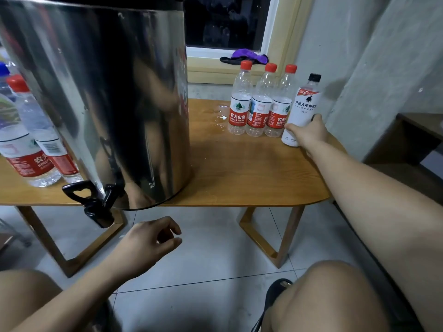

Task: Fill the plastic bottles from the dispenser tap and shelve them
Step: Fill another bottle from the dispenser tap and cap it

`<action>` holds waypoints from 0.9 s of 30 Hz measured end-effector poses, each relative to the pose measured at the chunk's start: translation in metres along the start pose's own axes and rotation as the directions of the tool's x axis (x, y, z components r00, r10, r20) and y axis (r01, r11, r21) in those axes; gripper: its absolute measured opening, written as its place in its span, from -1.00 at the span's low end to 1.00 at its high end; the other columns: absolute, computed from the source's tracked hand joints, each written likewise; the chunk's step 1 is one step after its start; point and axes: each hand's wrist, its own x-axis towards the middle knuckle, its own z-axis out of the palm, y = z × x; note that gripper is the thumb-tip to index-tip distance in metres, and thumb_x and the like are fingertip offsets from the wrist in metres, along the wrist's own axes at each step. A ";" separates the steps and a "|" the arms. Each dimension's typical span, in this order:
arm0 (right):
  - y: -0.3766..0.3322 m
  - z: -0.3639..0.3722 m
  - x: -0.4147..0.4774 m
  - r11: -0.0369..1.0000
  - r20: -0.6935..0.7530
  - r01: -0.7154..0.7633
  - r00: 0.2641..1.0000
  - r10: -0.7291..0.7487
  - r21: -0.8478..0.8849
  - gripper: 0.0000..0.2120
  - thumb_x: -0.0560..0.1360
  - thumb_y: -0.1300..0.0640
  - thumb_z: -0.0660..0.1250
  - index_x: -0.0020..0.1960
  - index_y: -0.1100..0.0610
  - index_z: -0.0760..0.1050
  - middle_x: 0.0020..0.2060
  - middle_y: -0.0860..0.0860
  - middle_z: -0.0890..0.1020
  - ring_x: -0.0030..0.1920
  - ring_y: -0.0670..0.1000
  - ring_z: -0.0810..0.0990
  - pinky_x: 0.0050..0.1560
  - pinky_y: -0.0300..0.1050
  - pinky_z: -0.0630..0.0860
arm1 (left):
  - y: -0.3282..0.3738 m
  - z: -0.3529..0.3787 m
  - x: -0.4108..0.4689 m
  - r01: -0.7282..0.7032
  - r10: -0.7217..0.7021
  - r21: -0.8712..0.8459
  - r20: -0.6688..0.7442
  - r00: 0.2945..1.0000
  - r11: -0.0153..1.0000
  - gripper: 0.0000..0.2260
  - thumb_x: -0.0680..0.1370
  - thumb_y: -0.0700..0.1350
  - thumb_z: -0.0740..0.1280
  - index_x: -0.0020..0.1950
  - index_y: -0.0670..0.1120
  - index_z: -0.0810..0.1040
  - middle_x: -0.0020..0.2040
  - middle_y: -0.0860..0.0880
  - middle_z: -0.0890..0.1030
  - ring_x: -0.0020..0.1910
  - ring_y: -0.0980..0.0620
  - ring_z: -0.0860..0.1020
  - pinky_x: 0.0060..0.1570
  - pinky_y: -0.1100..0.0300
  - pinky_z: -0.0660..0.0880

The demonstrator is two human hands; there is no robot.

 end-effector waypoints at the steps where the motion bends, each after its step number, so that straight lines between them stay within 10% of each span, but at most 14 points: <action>1: 0.000 -0.002 -0.009 1.000 0.009 0.012 1.000 -0.012 0.014 -0.32 0.39 -0.11 0.66 0.31 0.14 0.41 0.28 0.09 0.64 0.25 0.18 0.64 0.13 0.04 0.58 | 0.000 0.000 0.000 0.004 -0.004 -0.006 -0.006 1.000 1.000 -0.91 0.63 0.15 0.46 0.10 0.22 0.62 -0.10 0.21 0.71 -0.01 0.27 0.64 -0.07 0.35 0.53; 7: -0.009 -0.020 -0.098 0.985 0.123 0.131 0.982 -0.145 0.116 -0.43 0.44 -0.07 0.65 0.28 0.03 0.41 0.17 -0.06 0.61 0.08 -0.02 0.61 -0.19 -0.21 0.43 | -0.002 -0.001 -0.002 0.015 -0.016 -0.048 -0.007 1.000 0.999 -0.90 0.61 0.14 0.49 0.08 0.20 0.64 -0.11 0.27 0.70 -0.02 0.24 0.65 -0.02 0.21 0.57; 18: -0.037 -0.042 -0.278 0.933 0.430 0.199 0.845 -0.318 0.298 -0.43 0.39 -0.08 0.68 0.29 -0.18 0.49 0.13 -0.27 0.68 0.07 -0.36 0.63 -0.07 -0.40 0.53 | 0.004 -0.016 -0.029 -0.024 0.012 -0.192 -0.064 0.998 0.981 -0.92 0.60 0.05 0.53 0.05 0.14 0.67 -0.10 0.18 0.72 -0.10 0.20 0.66 -0.16 0.35 0.47; 27: -0.006 -0.002 -0.374 0.916 0.719 0.357 0.586 -0.374 0.185 -0.35 0.35 -0.24 0.64 0.34 -0.27 0.43 0.19 -0.34 0.63 0.13 -0.21 0.62 0.06 -0.05 0.67 | 0.003 -0.037 -0.059 -0.062 0.087 -0.391 0.047 0.995 0.918 -0.49 0.48 0.02 0.67 0.38 0.16 0.58 0.24 0.14 0.70 0.28 0.10 0.65 0.21 -0.06 0.62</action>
